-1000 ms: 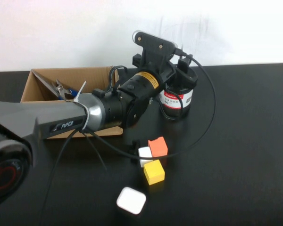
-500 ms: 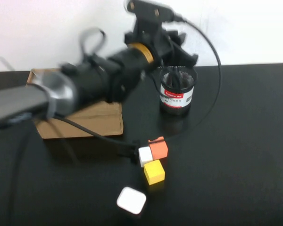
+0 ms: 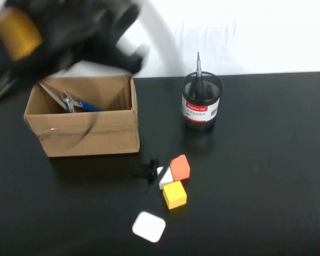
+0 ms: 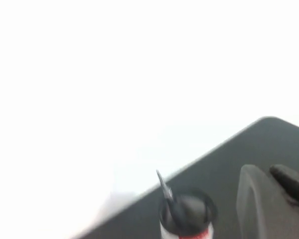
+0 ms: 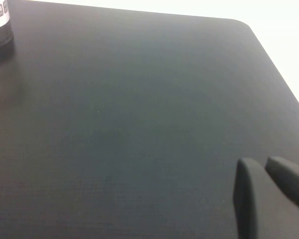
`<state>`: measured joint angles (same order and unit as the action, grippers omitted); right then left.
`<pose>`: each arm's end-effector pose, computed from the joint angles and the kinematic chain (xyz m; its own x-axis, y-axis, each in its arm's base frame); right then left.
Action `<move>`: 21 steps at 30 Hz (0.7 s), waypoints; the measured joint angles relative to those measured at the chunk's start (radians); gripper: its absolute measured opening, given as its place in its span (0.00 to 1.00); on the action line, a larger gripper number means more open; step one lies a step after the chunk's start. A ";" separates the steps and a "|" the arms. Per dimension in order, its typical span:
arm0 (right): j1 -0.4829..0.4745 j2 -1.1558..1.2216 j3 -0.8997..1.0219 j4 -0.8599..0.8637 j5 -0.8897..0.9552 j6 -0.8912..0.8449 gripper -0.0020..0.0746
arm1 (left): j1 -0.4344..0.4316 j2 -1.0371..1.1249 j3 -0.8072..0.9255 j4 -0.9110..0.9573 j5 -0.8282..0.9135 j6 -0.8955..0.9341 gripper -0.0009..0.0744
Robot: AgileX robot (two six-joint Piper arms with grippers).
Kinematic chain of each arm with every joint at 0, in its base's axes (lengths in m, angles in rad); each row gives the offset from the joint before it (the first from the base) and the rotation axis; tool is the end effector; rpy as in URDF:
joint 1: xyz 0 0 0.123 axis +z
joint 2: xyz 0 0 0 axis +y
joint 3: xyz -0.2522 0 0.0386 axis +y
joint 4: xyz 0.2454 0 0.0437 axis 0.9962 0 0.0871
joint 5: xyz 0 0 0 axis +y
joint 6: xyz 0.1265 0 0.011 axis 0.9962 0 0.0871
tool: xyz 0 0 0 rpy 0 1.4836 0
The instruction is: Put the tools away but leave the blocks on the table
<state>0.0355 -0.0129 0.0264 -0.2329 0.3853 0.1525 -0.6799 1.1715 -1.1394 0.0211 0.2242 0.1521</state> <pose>0.1144 -0.0070 0.1610 -0.2998 -0.0743 -0.9511 0.0283 0.9958 -0.0867 0.2409 -0.1940 0.3847 -0.0215 0.2383 -0.9709 0.6383 0.7508 0.1701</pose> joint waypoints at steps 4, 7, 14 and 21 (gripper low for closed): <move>0.000 0.000 0.000 0.000 0.000 0.000 0.02 | 0.000 -0.232 0.201 -0.007 0.003 -0.069 0.01; 0.000 0.000 0.000 0.000 0.000 0.000 0.02 | 0.000 -0.402 0.328 -0.007 0.003 -0.097 0.01; 0.000 0.000 0.000 0.000 0.000 0.000 0.02 | 0.000 -0.750 0.468 -0.005 0.006 -0.109 0.01; 0.000 0.000 0.000 0.000 0.000 0.000 0.02 | 0.000 -0.876 0.475 -0.001 0.029 -0.111 0.01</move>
<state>0.0355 -0.0129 0.0264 -0.2329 0.3853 0.1525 -0.6799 0.2953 -0.6648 0.0198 0.2534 0.0414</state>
